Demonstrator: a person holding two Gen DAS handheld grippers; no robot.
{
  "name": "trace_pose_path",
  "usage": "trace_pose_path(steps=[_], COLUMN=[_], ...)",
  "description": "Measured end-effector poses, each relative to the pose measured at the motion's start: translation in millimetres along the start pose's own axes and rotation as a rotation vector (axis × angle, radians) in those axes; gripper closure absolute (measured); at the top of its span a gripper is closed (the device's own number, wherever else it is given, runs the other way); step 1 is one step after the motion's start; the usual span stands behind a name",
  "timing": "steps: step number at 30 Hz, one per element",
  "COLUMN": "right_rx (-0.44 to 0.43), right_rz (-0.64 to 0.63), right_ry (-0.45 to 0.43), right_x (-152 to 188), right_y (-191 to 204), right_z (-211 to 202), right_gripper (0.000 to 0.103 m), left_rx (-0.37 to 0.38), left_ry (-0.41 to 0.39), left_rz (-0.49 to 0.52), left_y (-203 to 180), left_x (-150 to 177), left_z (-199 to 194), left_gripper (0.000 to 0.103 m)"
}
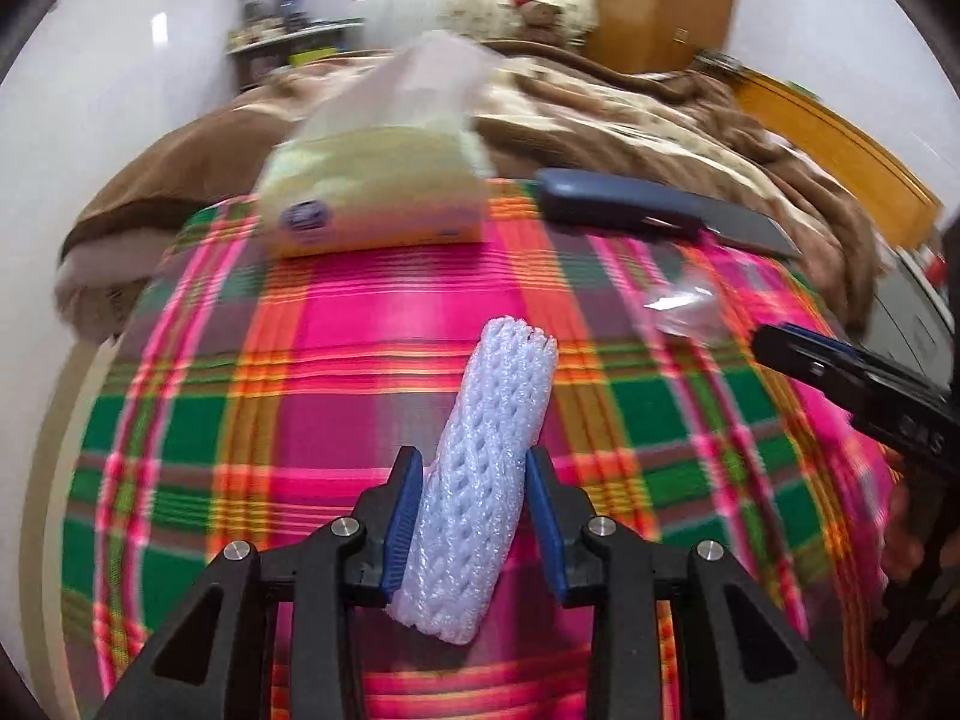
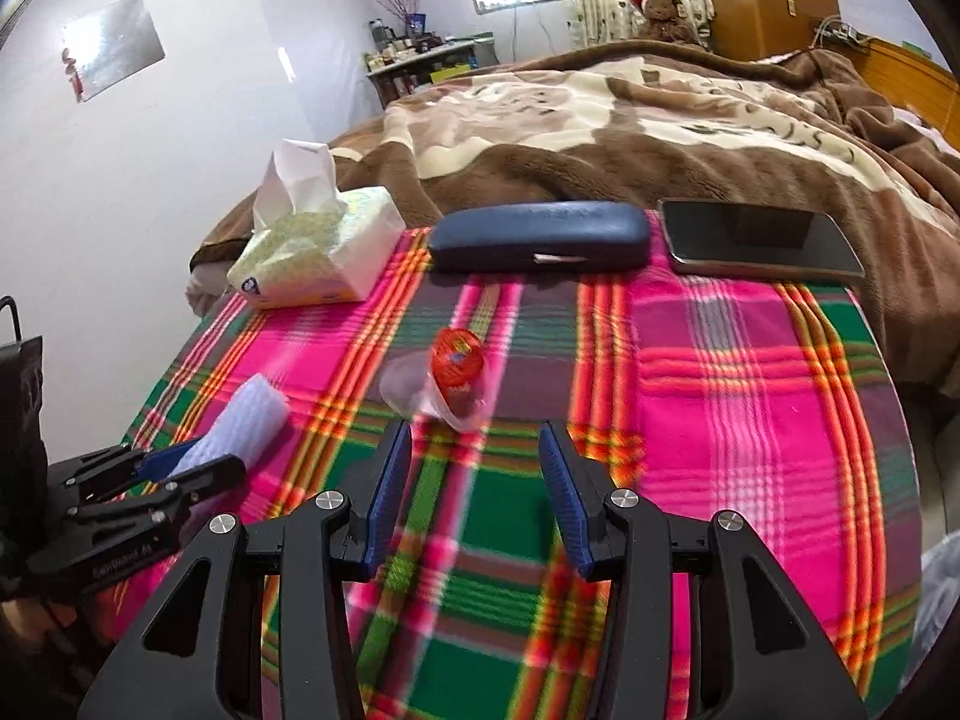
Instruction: Collect trash
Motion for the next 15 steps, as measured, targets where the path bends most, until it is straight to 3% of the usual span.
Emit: trace_pose_path(steps=[3, 10, 13, 15], right_rx=[-0.009, 0.018, 0.029, 0.030], right_rz=[-0.004, -0.057, -0.051, -0.060], right_ry=[-0.004, 0.014, 0.032, 0.046], right_x=[-4, -7, -8, -7], right_y=[8, 23, 22, 24], right_z=[6, 26, 33, 36], right_gripper=[0.045, 0.044, 0.044, 0.044], left_rx=[0.008, 0.008, 0.022, 0.010], left_ry=[-0.006, -0.016, -0.017, -0.023], left_rz=[-0.083, -0.099, -0.115, -0.119], left_y=[16, 18, 19, 20], left_x=[-2, -8, -12, -15], left_z=[1, 10, 13, 14], left_gripper=[0.067, 0.063, 0.048, 0.044])
Point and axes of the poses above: each gripper's, at about its wrist camera, not at the fingertips, and z roughly the way its jaws point, y to its left, x to its underside, the point moved 9 cm from there along z, roughly the way its jaws point, and after that the axes turned 3 degrees about x, right-handed, at the moved point
